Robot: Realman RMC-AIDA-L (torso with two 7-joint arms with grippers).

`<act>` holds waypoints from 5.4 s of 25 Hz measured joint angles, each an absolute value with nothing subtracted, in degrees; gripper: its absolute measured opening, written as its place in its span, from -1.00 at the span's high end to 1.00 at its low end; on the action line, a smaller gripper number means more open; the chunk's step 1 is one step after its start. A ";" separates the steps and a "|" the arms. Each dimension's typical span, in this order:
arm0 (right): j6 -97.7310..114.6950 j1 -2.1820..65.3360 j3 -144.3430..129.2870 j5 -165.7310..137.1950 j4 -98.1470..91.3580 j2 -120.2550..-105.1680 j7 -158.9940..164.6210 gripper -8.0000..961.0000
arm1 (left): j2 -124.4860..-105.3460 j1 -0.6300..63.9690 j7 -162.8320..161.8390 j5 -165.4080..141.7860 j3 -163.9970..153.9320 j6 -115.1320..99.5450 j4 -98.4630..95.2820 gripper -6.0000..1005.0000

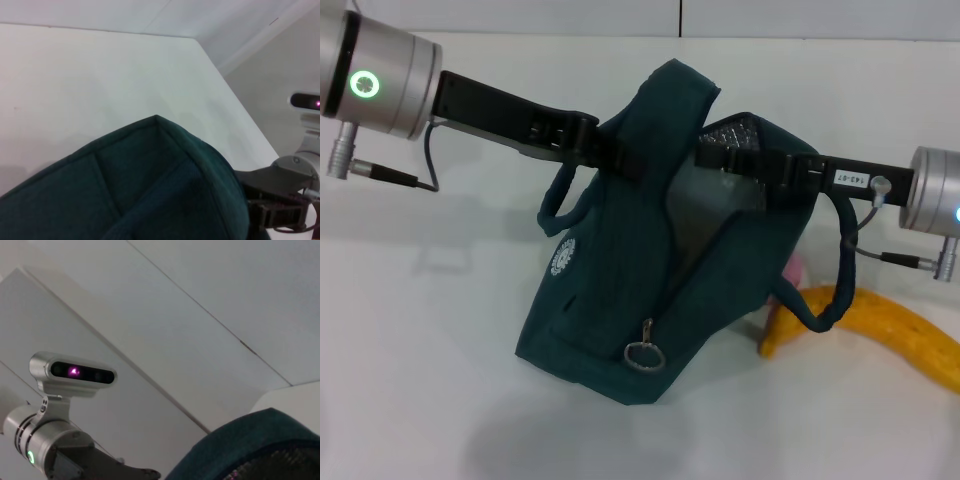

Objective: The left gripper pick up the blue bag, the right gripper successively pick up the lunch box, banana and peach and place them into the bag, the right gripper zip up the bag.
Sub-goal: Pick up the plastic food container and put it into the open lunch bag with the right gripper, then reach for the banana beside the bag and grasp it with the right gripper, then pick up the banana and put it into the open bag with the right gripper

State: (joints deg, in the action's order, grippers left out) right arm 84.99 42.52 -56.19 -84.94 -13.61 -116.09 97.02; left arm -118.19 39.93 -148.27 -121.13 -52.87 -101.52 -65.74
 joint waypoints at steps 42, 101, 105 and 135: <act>105.65 20.61 -61.26 -128.09 -92.12 -115.49 129.56 0.05 | -117.81 38.09 -147.93 -120.94 -52.64 -98.28 -64.26 0.88; 94.23 28.15 -84.90 -147.83 -80.31 -115.80 136.90 0.09 | -117.07 39.16 -147.57 -120.84 -52.65 -95.53 -62.05 0.88; 94.31 28.34 -84.74 -148.18 -79.15 -115.64 136.93 0.11 | -117.07 39.30 -147.57 -120.80 -52.65 -95.53 -62.05 0.88; 66.41 20.39 -69.06 -154.71 -94.20 -115.53 124.14 0.10 | -116.72 39.79 -149.92 -118.01 -52.65 -96.66 -62.58 0.88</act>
State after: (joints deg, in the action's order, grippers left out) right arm 66.41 20.39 -69.06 -154.71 -94.20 -115.53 124.14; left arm -116.72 39.79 -149.92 -118.01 -52.65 -96.66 -62.58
